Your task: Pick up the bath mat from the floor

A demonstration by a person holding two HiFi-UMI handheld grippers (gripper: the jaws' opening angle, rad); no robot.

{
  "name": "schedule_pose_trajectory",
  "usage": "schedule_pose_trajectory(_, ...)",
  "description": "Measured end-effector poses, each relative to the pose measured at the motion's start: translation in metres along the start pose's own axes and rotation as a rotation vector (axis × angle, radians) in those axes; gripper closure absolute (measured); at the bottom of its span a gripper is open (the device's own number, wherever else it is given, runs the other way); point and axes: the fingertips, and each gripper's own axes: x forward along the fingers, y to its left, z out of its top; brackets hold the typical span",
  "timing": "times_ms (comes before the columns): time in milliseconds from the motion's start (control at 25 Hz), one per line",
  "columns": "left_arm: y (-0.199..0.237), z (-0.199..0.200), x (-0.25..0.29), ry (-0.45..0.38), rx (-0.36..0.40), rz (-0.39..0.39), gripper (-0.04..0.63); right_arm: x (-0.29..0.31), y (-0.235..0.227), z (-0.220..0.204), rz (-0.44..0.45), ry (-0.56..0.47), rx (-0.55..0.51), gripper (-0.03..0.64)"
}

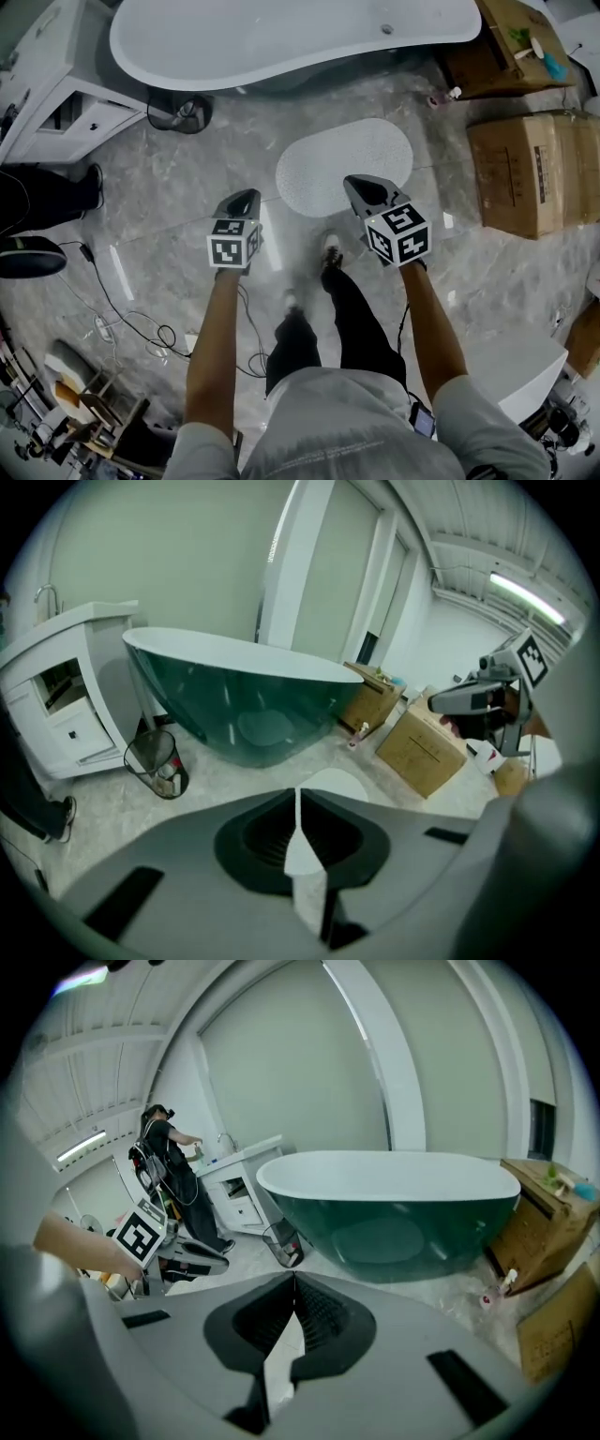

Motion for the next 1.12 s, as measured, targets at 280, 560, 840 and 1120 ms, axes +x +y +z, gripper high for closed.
schedule_pose_trajectory(280, 0.019, -0.059, 0.076, 0.018, -0.057, -0.024, 0.577, 0.073, -0.027, -0.067, 0.022, 0.038, 0.014, 0.603)
schedule_pose_trajectory(560, 0.04, -0.116, 0.156, 0.032, -0.067, -0.049, 0.575, 0.138, -0.061, -0.128, 0.013, 0.03, 0.031, 0.603)
schedule_pose_trajectory(840, 0.063, -0.174, 0.244, 0.018, -0.061, -0.075, 0.463, 0.2, -0.094, -0.212, -0.013, 0.032, 0.027, 0.603)
schedule_pose_trajectory(1120, 0.085, -0.241, 0.337, 0.007, -0.051, -0.101, 0.371, 0.274, -0.112, -0.299, 0.006, 0.035, 0.012, 0.603)
